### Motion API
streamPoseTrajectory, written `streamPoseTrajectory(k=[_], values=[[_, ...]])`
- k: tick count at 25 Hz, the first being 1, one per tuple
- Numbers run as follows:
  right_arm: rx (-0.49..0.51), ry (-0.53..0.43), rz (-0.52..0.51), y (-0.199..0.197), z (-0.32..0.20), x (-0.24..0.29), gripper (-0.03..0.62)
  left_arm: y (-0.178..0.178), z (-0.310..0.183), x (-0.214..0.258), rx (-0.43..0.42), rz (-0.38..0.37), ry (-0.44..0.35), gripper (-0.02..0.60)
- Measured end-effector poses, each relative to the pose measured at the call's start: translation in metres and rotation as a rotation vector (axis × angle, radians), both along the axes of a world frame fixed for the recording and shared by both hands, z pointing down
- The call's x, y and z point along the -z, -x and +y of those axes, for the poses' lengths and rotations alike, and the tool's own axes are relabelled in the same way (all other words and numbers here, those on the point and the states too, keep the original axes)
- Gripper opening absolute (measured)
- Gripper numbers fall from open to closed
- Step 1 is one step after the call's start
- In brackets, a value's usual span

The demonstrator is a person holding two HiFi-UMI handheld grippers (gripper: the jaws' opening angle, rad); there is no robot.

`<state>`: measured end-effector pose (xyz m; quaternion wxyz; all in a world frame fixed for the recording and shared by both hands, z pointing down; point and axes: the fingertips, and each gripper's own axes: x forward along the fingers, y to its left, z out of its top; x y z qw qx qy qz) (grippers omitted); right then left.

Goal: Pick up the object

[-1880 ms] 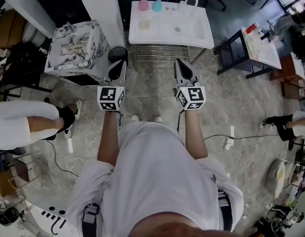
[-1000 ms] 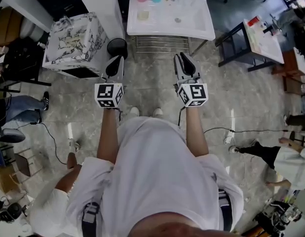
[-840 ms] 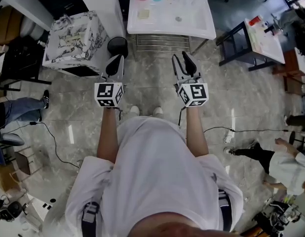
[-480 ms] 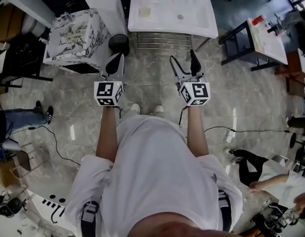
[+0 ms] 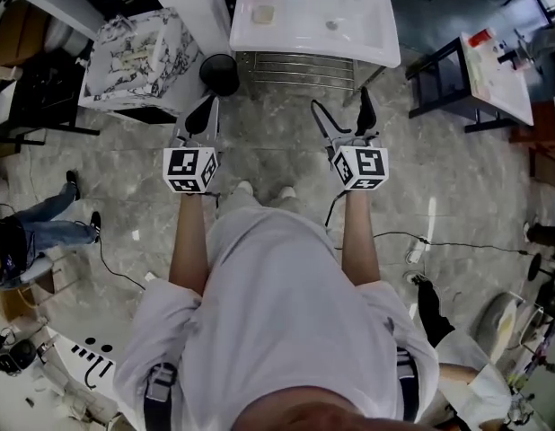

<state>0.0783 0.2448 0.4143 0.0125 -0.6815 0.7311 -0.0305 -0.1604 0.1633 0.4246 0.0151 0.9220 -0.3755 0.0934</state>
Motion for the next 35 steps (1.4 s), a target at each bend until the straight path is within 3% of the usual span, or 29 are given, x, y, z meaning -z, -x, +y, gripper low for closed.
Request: streamPoseTrajectory(k=[9, 16, 26, 35], values=[[0.037, -0.003, -0.02, -0.034, -0.009, -0.013, 0.491, -0.017, -0.011, 0.0, 0.059, -0.047, -0.025, 0.0], [0.037, -0.007, -0.016, -0.049, -0.053, -0.013, 0.494, -0.038, -0.066, -0.001, 0.061, -0.027, -0.038, 0.0], [0.029, 0.05, -0.002, -0.052, -0.192, -0.022, 0.492, -0.064, -0.222, -0.01, 0.023, 0.02, -0.031, 0.001], [-0.03, 0.149, -0.023, -0.052, -0.329, -0.037, 0.491, -0.06, -0.369, -0.027, -0.025, 0.062, 0.042, 0.0]])
